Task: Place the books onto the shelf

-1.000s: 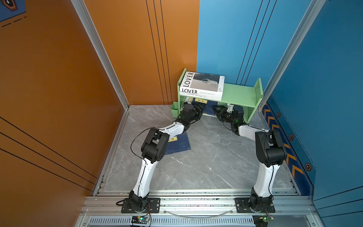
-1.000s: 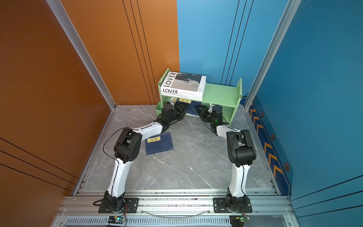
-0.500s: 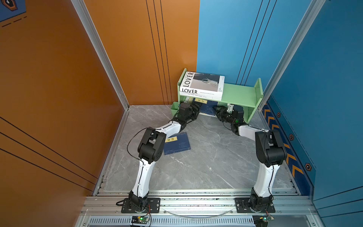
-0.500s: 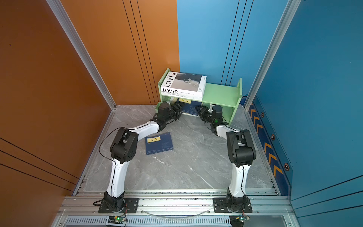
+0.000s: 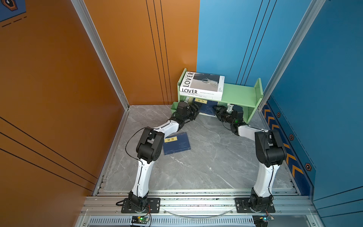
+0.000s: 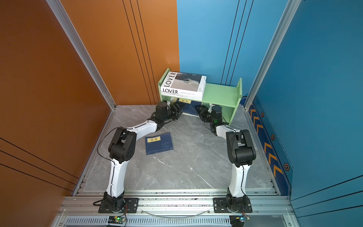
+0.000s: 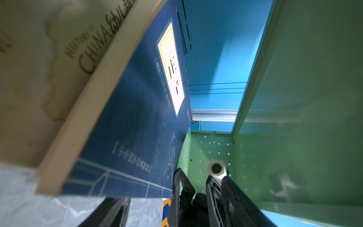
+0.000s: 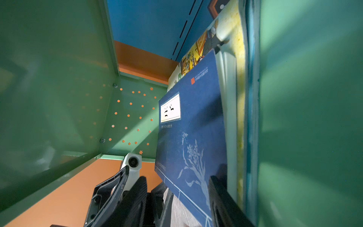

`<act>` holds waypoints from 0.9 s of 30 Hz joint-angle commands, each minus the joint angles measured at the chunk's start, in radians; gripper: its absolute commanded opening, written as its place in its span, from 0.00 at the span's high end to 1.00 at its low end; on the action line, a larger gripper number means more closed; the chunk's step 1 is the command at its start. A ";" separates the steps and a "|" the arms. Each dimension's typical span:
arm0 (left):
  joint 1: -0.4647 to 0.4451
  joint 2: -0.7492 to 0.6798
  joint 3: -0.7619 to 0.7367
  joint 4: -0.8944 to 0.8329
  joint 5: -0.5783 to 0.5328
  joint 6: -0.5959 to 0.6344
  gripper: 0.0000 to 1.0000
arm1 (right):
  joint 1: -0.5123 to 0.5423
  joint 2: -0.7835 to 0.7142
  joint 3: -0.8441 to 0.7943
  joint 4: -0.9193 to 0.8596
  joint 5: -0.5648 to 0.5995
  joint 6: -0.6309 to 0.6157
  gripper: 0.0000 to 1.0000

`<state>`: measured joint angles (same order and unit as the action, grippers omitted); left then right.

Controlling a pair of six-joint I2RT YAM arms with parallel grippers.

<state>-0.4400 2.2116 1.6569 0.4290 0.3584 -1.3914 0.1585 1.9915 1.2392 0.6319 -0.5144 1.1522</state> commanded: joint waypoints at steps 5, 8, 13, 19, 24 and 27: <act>0.036 -0.050 -0.005 -0.056 0.111 0.058 0.27 | 0.014 -0.005 -0.048 -0.075 0.039 0.006 0.46; 0.045 -0.053 -0.008 -0.057 0.134 0.066 0.27 | 0.016 -0.005 -0.046 -0.075 0.039 0.005 0.46; 0.065 -0.049 0.004 -0.059 0.168 0.075 0.27 | 0.020 -0.007 -0.043 -0.077 0.036 0.004 0.46; 0.088 -0.046 0.015 -0.081 0.170 0.092 0.27 | 0.022 -0.009 -0.037 -0.078 0.029 0.004 0.46; 0.097 -0.047 0.023 -0.080 0.168 0.094 0.27 | 0.022 -0.012 -0.034 -0.082 0.026 0.001 0.46; 0.098 -0.052 0.023 -0.080 0.168 0.098 0.27 | 0.023 -0.012 -0.032 -0.086 0.025 -0.001 0.46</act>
<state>-0.3824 2.1952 1.6569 0.3470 0.5449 -1.3163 0.1703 1.9858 1.2274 0.6460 -0.4919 1.1519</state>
